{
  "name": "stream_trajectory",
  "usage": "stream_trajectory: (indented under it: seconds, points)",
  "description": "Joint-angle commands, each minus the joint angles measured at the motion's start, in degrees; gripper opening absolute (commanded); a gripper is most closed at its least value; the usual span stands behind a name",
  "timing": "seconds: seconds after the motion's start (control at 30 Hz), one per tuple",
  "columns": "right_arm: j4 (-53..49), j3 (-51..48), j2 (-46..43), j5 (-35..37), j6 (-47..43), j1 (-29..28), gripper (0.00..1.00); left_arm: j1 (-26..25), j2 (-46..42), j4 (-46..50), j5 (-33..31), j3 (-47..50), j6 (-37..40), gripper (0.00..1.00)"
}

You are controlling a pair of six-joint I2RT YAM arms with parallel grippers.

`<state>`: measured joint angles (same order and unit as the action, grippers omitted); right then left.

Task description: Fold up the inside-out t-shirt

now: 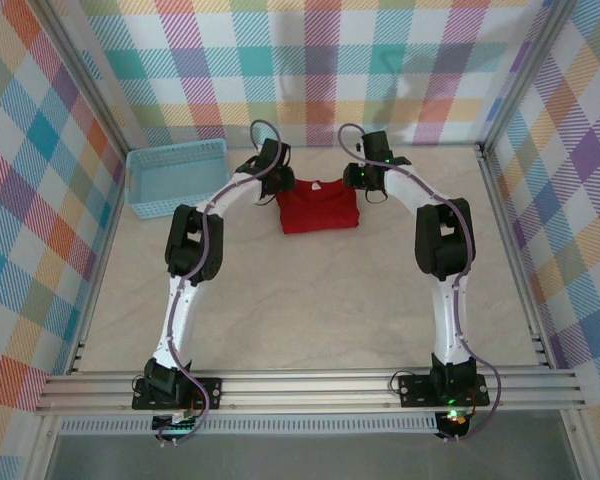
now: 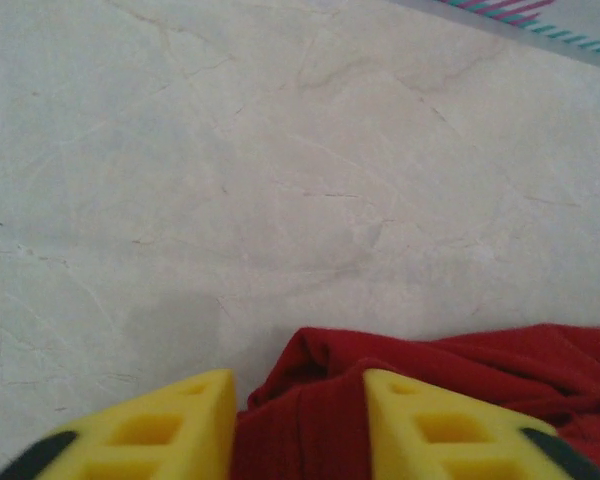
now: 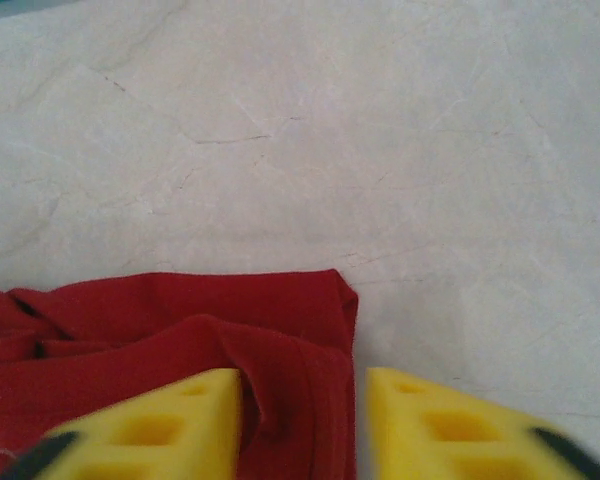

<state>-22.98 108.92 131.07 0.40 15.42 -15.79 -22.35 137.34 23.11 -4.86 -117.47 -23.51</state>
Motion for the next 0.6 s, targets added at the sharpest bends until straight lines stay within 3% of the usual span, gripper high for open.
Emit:
stream_trajectory:
  seconds: [0.0,0.2,0.33,0.5,0.57]
  points:
    - [-2.8,1.5,-3.0,1.0,-0.9,-0.1,0.54,0.5,-2.6,9.3,1.3,-3.8,2.0,0.49]
    - [-5.7,-3.9,-11.2,2.2,-5.7,-4.9,0.74,1.3,-19.0,8.0,-0.1,10.3,-0.1,0.78]
    - [-7.1,-5.1,-10.0,4.0,-6.5,-9.8,0.8,1.4,-32.2,-0.2,-0.7,28.0,-2.8,0.85]
    - [-8.1,-2.6,-5.0,6.8,-5.6,-13.2,0.85,1.4,-48.6,-10.0,-6.9,49.2,-6.1,0.99]
    - [-9.4,-0.5,-2.5,7.9,-5.1,-13.6,0.85,1.4,-53.9,-12.4,-10.1,55.4,-6.6,1.0]
